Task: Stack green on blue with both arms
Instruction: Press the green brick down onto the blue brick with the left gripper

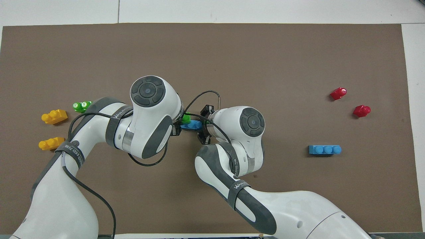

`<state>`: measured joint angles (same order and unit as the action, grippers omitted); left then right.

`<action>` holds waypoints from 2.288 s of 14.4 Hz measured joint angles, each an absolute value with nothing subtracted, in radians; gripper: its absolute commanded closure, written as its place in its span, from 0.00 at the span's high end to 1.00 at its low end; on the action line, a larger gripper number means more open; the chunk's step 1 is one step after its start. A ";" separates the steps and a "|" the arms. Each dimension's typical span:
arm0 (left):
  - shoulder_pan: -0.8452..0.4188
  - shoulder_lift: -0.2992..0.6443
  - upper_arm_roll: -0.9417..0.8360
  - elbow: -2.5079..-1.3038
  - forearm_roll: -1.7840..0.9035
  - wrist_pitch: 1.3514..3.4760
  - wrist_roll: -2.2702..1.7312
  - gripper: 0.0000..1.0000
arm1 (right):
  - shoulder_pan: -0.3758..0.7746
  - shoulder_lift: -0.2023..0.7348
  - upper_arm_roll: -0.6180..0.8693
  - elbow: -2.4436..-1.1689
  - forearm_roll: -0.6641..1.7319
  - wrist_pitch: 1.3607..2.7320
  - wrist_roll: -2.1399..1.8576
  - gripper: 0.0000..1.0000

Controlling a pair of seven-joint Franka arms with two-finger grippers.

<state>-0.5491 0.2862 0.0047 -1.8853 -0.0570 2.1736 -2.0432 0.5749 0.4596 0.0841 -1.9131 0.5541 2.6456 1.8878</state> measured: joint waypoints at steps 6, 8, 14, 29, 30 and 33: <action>-0.570 0.284 0.001 -1.898 -0.061 2.209 -2.049 0.00 | 0.575 0.460 0.084 -1.914 0.554 2.646 1.887 0.00; -0.572 0.271 0.000 -1.921 -0.063 2.237 -2.050 0.00 | 0.575 0.460 0.084 -1.914 0.554 2.647 1.887 0.00; -0.572 0.239 0.001 -1.977 -0.066 2.286 -2.049 0.00 | 0.575 0.460 0.084 -1.914 0.554 2.647 1.887 0.00; -0.571 0.260 -0.002 -1.996 -0.073 2.306 -1.946 0.00 | 0.577 0.459 0.086 -1.915 0.555 2.651 1.880 0.00; -0.571 0.260 -0.002 -1.996 -0.073 2.307 -1.946 0.36 | 0.577 0.459 0.086 -1.915 0.555 2.651 1.880 0.00; -0.570 0.263 0.005 -2.001 -0.070 2.305 -1.943 1.00 | 0.577 0.459 0.085 -1.915 0.555 2.651 1.880 0.00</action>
<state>-0.5701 0.2633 0.0052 -2.0009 -0.0703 2.3050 -1.9426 0.5766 0.4592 0.0855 -1.9152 0.5547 2.6512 1.8799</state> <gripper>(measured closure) 0.612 0.652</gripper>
